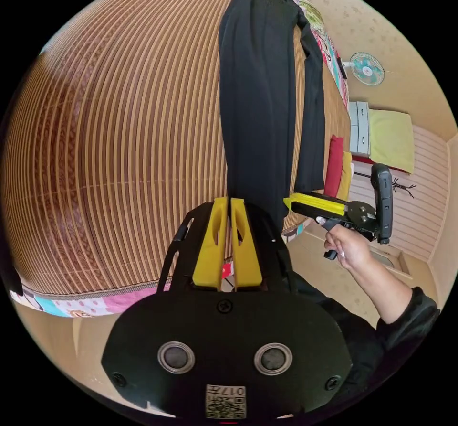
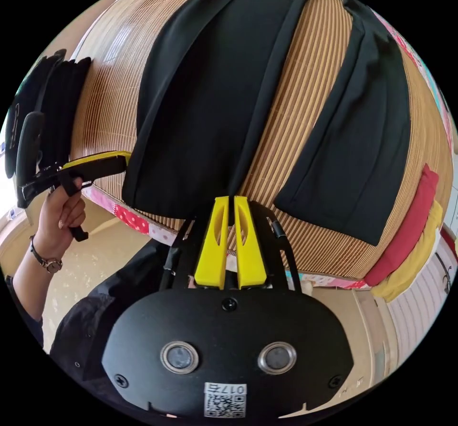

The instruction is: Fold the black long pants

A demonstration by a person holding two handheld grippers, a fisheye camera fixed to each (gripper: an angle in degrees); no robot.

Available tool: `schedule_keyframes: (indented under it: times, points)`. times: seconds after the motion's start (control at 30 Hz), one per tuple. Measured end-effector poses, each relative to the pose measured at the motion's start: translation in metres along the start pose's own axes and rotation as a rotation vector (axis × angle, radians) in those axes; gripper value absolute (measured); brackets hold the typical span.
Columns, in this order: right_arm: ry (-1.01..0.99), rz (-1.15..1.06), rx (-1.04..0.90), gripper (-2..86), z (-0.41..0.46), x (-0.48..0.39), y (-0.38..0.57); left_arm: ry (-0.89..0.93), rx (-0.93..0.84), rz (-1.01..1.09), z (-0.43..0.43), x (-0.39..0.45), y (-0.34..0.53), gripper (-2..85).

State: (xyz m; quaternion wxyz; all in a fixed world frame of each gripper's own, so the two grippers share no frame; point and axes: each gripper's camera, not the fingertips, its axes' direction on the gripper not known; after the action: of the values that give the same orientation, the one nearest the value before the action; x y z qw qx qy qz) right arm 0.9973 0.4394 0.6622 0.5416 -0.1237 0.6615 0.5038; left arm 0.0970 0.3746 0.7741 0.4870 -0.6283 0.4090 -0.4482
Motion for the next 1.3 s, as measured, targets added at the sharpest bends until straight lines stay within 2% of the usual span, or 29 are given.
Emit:
schedule_keyframes:
  times: [0.13, 0.23, 0.37, 0.47, 0.57, 0.67, 0.77, 0.9, 0.97, 1.13, 1.23, 1.3]
  points:
    - [-0.06, -0.001, 0.111, 2.9, -0.033, -0.009, 0.045, -0.055, 0.137, 0.094, -0.066, -0.026, 0.072, -0.7]
    - [-0.065, -0.099, 0.123, 2.9, -0.044, -0.042, 0.07, -0.029, 0.154, 0.052, -0.081, -0.063, 0.115, -0.5]
    - [-0.086, -0.049, 0.014, 4.2, -0.032, -0.061, 0.068, 0.016, 0.126, -0.088, -0.061, -0.105, 0.142, -0.4]
    - [-0.018, -0.078, -0.083, 6.6, -0.039, -0.069, 0.065, -0.1, 0.135, -0.099, -0.064, -0.105, 0.153, -0.5]
    - [-0.016, -0.116, -0.075, 7.0, -0.067, -0.057, 0.076, -0.18, 0.214, -0.066, -0.079, -0.093, 0.164, -0.4]
    - [-0.108, -0.014, 0.0, 5.0, -0.1, -0.002, 0.097, -0.106, 0.284, -0.012, -0.08, -0.075, 0.166, -0.3]
    - [-0.201, 0.212, 0.054, 4.3, -0.122, 0.083, 0.121, 0.028, 0.297, 0.074, -0.045, -0.045, 0.154, -0.4]
    - [-0.237, 0.473, 0.171, 7.0, -0.159, 0.189, 0.152, -0.013, 0.184, 0.168, 0.048, 0.019, 0.114, 0.7]
    - [-0.241, 0.531, 0.203, 7.9, -0.173, 0.222, 0.157, -0.01, 0.142, 0.22, 0.092, 0.046, 0.094, 2.5]
    - [-0.273, 0.542, 0.244, 9.3, -0.192, 0.266, 0.147, -0.154, 0.031, 0.173, 0.219, 0.084, 0.033, 7.7]
    - [-0.301, 0.499, 0.196, 9.1, -0.184, 0.266, 0.134, -0.234, -0.07, 0.095, 0.286, 0.083, 0.015, 8.1]
    - [-0.259, 0.467, 0.157, 6.0, -0.179, 0.255, 0.134, -0.305, -0.039, 0.056, 0.301, 0.083, 0.018, 6.4]
